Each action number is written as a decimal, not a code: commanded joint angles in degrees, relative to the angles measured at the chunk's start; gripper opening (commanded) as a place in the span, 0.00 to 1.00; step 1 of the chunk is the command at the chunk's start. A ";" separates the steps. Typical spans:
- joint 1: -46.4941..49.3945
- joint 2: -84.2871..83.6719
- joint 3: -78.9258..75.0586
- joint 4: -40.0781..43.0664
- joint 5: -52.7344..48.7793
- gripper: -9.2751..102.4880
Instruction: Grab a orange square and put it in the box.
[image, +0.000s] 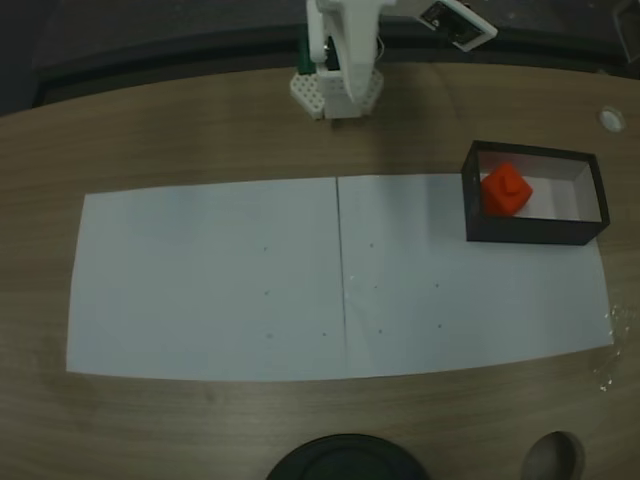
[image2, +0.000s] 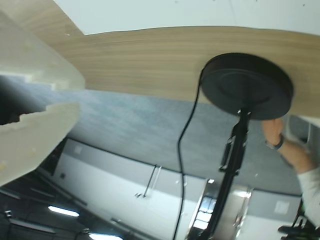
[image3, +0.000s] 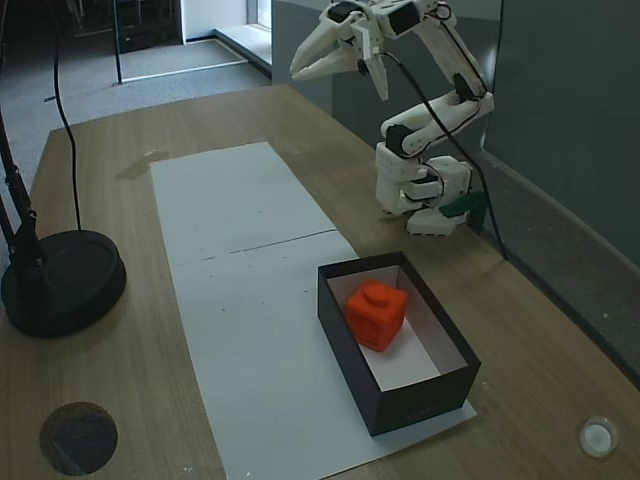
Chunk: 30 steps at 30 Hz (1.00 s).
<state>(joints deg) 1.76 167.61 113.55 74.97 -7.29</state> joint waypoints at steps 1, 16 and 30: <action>1.32 14.24 7.12 -0.44 -0.18 0.08; 1.85 30.94 29.44 -7.65 0.00 0.08; 1.85 30.94 56.51 -12.66 0.26 0.08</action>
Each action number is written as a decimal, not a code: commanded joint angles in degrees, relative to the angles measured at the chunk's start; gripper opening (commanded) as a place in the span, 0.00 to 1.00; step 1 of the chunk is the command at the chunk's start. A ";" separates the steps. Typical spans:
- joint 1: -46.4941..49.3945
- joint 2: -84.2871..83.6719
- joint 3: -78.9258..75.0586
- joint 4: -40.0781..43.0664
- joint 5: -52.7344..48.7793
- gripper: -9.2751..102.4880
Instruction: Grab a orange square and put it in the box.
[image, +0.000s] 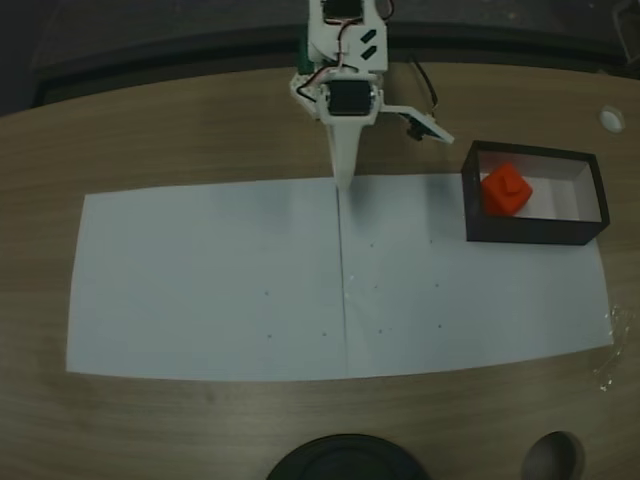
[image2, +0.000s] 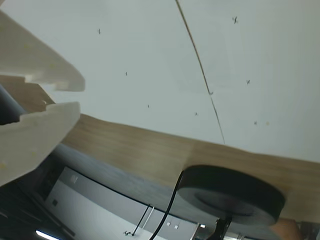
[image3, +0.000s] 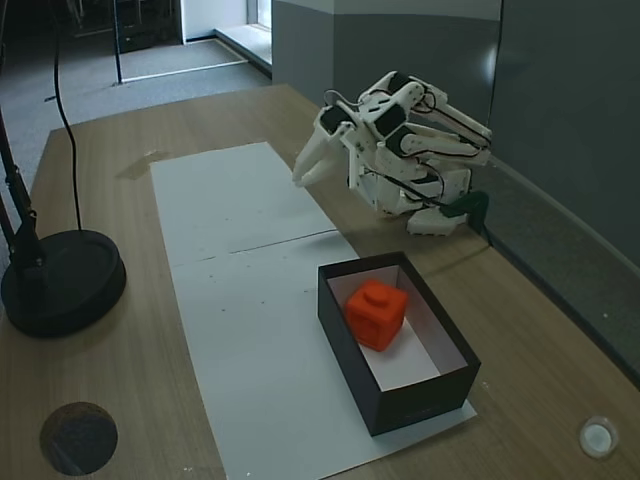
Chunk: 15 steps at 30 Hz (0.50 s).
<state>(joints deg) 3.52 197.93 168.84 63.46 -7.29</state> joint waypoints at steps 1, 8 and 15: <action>0.09 0.62 2.64 -1.14 0.26 0.08; -0.26 0.62 4.92 3.08 8.79 0.08; 0.09 0.62 3.16 10.20 19.60 0.08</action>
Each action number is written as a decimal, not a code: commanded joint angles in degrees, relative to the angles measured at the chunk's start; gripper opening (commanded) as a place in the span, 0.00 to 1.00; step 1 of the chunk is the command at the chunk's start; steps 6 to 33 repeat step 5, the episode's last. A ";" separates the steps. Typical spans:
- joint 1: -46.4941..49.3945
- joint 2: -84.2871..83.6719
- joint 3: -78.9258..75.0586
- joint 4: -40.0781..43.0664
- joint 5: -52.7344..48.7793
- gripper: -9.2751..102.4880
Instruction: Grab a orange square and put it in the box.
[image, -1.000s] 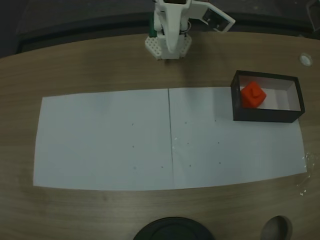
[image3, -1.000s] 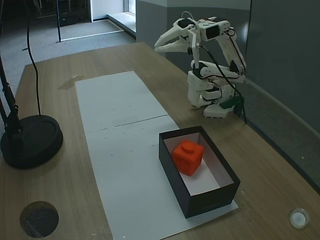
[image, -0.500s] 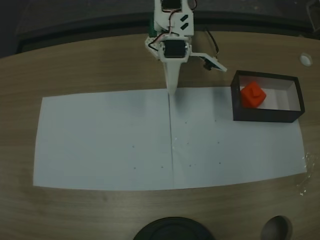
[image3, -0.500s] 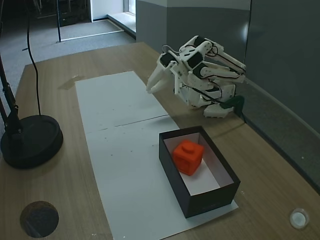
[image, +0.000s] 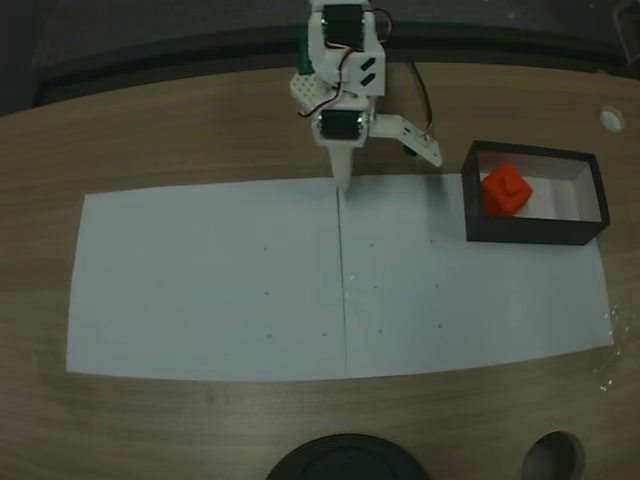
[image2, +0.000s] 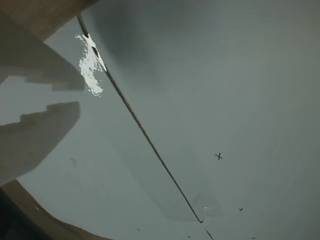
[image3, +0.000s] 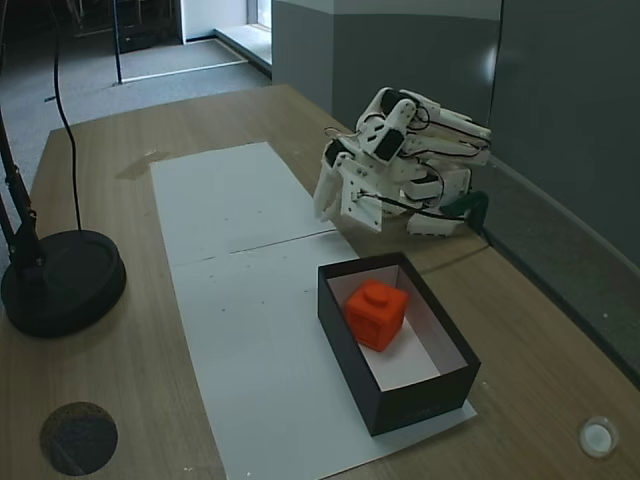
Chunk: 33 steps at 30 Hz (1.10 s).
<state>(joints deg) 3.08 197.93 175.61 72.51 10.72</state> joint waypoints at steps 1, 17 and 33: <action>0.53 0.62 -3.60 1.14 1.58 0.08; 0.44 0.62 -3.60 1.14 1.32 0.08; 0.44 0.62 -3.60 1.14 1.32 0.08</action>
